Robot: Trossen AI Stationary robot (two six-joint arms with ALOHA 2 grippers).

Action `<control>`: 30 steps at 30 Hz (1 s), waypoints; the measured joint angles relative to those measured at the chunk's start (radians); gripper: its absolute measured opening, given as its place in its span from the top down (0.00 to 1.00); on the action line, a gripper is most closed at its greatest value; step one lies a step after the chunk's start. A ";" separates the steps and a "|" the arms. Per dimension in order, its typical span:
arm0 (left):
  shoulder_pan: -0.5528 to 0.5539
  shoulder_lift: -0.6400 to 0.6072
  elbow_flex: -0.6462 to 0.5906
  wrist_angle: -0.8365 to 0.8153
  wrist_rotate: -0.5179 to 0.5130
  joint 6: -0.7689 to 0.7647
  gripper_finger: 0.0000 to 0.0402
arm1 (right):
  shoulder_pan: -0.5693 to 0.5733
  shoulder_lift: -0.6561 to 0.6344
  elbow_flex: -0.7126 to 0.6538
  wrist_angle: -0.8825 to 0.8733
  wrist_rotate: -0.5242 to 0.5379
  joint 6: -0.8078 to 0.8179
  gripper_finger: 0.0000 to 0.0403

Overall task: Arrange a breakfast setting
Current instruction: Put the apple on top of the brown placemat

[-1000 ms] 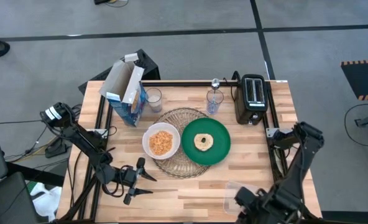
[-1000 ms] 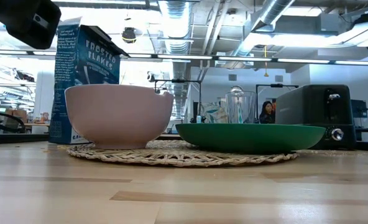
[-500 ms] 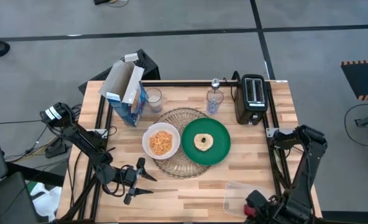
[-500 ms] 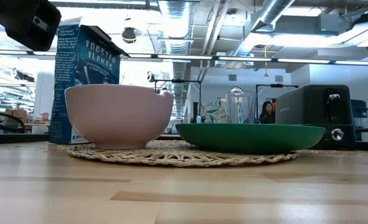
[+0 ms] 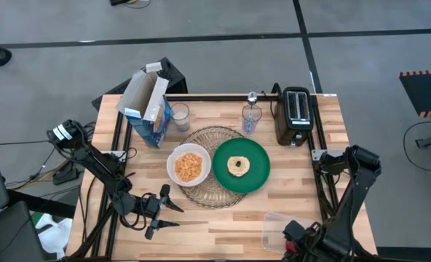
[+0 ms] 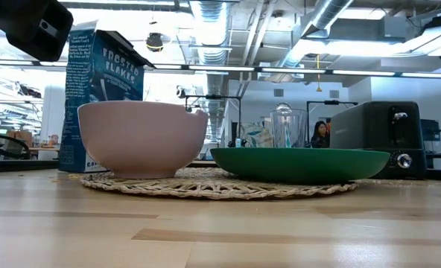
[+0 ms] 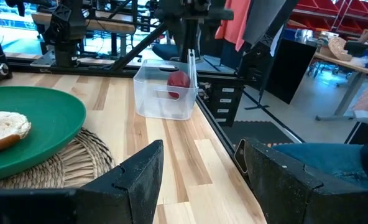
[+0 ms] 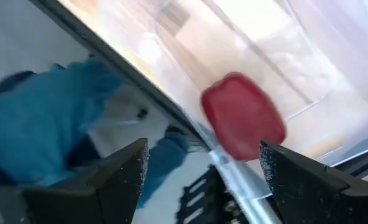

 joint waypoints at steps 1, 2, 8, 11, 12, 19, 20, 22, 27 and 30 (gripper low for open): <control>0.000 0.000 0.000 0.000 0.000 0.000 0.48 | 0.000 0.000 -0.012 0.002 -0.001 -0.014 0.17; 0.000 0.000 0.000 0.000 0.000 0.000 0.48 | 0.001 0.000 -0.022 0.001 -0.004 -0.027 0.17; 0.000 0.000 0.000 0.000 0.000 0.000 0.48 | 0.007 0.000 -0.066 -0.003 -0.052 -0.077 0.19; 0.000 0.000 0.000 0.000 0.000 0.000 0.48 | 0.017 0.000 -0.098 0.019 -0.074 -0.081 0.19; 0.000 0.000 0.000 0.000 0.001 0.000 0.48 | 0.021 0.000 -0.111 0.025 -0.093 -0.087 0.19; 0.000 0.000 0.000 -0.002 0.000 0.000 0.48 | 0.021 0.001 -0.181 0.064 -0.160 -0.134 0.19; 0.000 0.000 0.000 -0.003 0.000 0.000 0.48 | 0.021 0.000 -0.187 0.067 -0.159 -0.144 0.19; 0.000 0.000 0.000 -0.003 0.000 0.000 0.48 | 0.020 0.000 -0.195 0.081 -0.158 -0.159 0.19; 0.000 0.000 0.000 -0.004 0.000 0.000 0.48 | 0.019 0.000 -0.223 0.151 -0.159 -0.192 0.19; 0.000 0.000 0.000 -0.005 -0.001 0.000 0.48 | 0.019 0.000 -0.251 0.174 -0.163 -0.200 0.19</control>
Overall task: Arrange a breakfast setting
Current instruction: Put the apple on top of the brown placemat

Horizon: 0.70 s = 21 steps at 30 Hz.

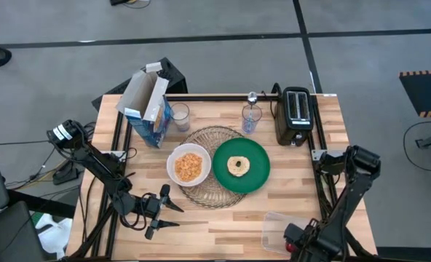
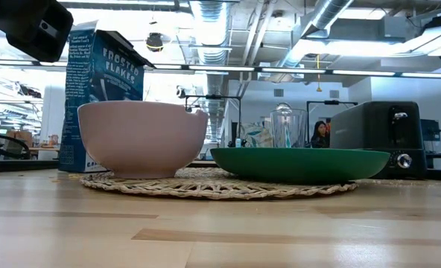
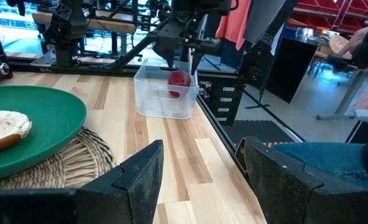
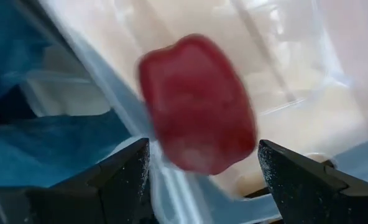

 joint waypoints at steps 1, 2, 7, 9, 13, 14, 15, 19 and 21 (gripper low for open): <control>0.000 0.000 0.000 0.000 0.000 0.000 0.48 | 0.000 0.000 -0.009 0.000 -0.004 -0.001 0.19; 0.000 0.000 0.000 0.000 0.000 0.000 0.48 | 0.000 0.000 -0.015 0.000 -0.007 -0.006 0.19; 0.000 0.000 0.000 0.000 0.000 0.000 0.48 | -0.006 0.000 -0.037 0.031 -0.015 -0.032 0.19; 0.000 0.000 0.000 0.000 0.000 0.000 0.48 | -0.006 0.000 -0.049 0.049 -0.017 -0.047 0.19; 0.000 0.000 0.000 0.000 0.000 0.000 0.48 | -0.011 -0.002 -0.072 0.070 -0.019 -0.053 0.19; 0.000 0.000 0.000 0.000 0.000 0.000 0.48 | -0.012 -0.002 -0.073 0.069 -0.019 -0.058 0.19; 0.000 0.000 0.000 0.000 0.000 0.000 0.48 | -0.013 -0.002 -0.074 0.068 -0.019 -0.065 0.19; 0.000 0.000 0.000 -0.002 0.000 0.000 0.48 | -0.021 -0.002 -0.074 0.066 -0.019 -0.079 0.19; 0.000 0.000 0.000 -0.003 0.000 0.000 0.48 | -0.026 -0.002 -0.074 0.066 -0.019 -0.087 0.19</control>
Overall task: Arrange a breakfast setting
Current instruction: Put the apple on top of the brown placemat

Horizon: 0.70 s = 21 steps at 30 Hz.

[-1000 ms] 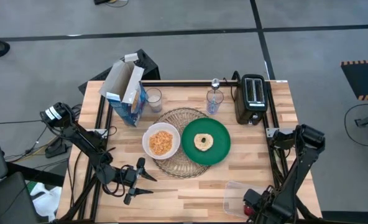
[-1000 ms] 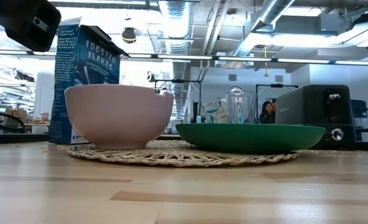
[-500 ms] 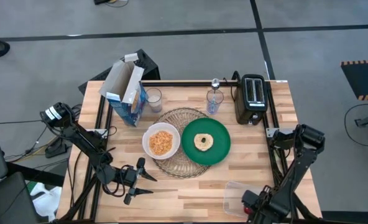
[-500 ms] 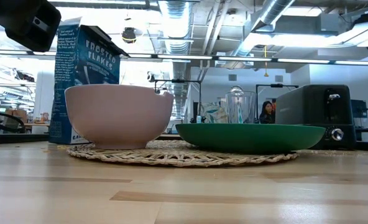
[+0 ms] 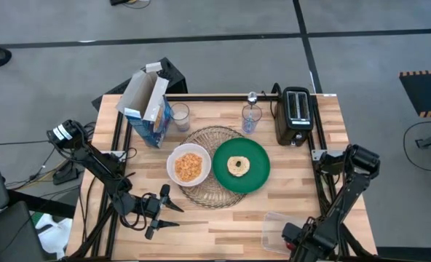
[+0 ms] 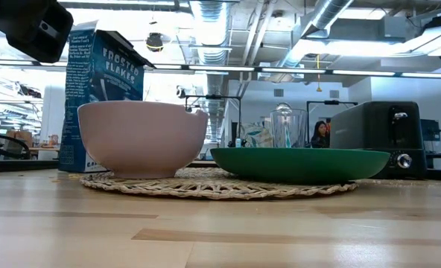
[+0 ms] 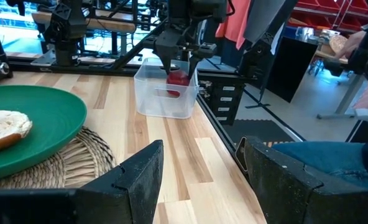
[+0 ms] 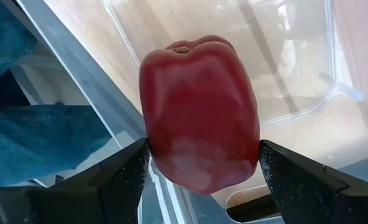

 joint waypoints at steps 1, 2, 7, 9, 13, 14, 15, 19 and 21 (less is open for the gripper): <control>0.000 0.000 0.000 -0.002 0.000 0.000 0.48 | -0.001 0.000 0.000 0.000 0.000 -0.002 0.19; 0.000 0.000 0.000 -0.002 0.000 0.000 0.48 | -0.004 0.000 0.000 0.002 0.002 -0.003 0.19; 0.000 0.000 0.000 -0.002 0.000 0.000 0.48 | -0.008 0.000 0.000 0.021 0.028 -0.018 0.19; 0.000 0.000 0.000 -0.003 0.000 0.000 0.48 | -0.015 0.000 0.000 0.014 0.027 -0.018 0.19; 0.000 0.000 0.000 -0.007 -0.001 0.000 0.48 | -0.031 -0.001 -0.001 0.024 0.027 -0.017 0.19; 0.000 0.000 0.000 -0.008 -0.001 0.000 0.48 | -0.035 -0.001 -0.001 0.026 0.027 -0.018 0.19; 0.000 0.000 0.000 -0.008 -0.002 0.000 0.48 | -0.039 -0.001 -0.001 0.027 0.027 -0.018 0.19; 0.000 0.000 0.000 -0.009 -0.002 0.000 0.48 | -0.047 -0.001 -0.001 0.029 0.009 -0.048 0.19; 0.000 0.000 0.000 -0.009 -0.002 0.000 0.48 | -0.047 -0.001 -0.001 0.030 0.020 -0.051 0.19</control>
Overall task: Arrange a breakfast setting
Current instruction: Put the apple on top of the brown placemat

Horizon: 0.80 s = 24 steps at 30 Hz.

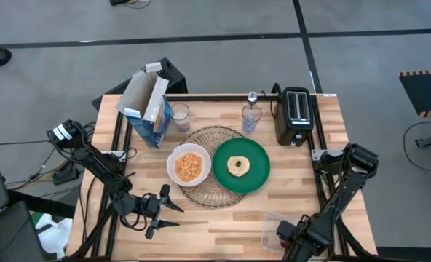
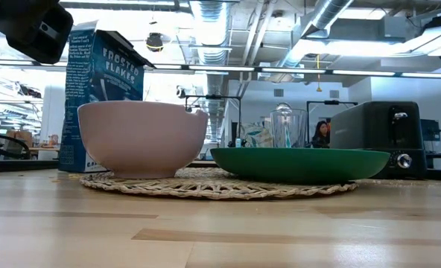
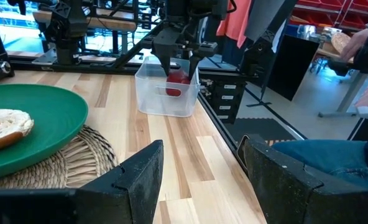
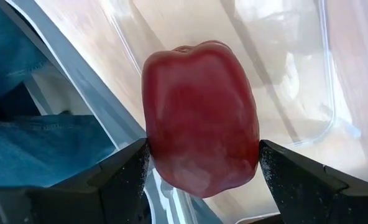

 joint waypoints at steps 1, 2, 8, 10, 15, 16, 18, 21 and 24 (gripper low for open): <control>0.000 0.000 0.000 0.000 0.000 0.000 0.48 | 0.000 0.000 0.000 -0.001 0.003 0.000 0.19; 0.000 0.000 0.000 0.000 0.000 -0.001 0.48 | 0.000 0.000 0.000 -0.001 0.004 -0.001 0.19; 0.000 0.000 0.000 0.000 -0.001 -0.002 0.48 | -0.005 0.002 0.000 -0.004 0.014 -0.002 0.15; 0.000 0.000 0.000 0.000 -0.001 -0.002 0.48 | -0.006 0.004 -0.001 -0.017 0.021 -0.001 0.10; 0.000 0.000 0.000 -0.001 -0.001 -0.002 0.48 | -0.011 0.004 -0.002 -0.034 0.036 -0.001 0.02; 0.000 0.000 0.000 -0.001 -0.001 -0.002 0.48 | -0.011 0.004 -0.002 -0.035 0.037 -0.001 0.03; 0.000 0.000 0.000 -0.001 -0.001 -0.003 0.48 | -0.011 0.004 -0.002 -0.037 0.044 -0.001 0.05; 0.000 0.000 0.000 -0.001 -0.001 -0.003 0.48 | -0.011 0.004 -0.002 -0.031 0.079 0.000 0.06; 0.000 0.000 0.000 -0.001 -0.001 -0.004 0.48 | -0.011 0.004 -0.002 -0.030 0.092 0.000 0.05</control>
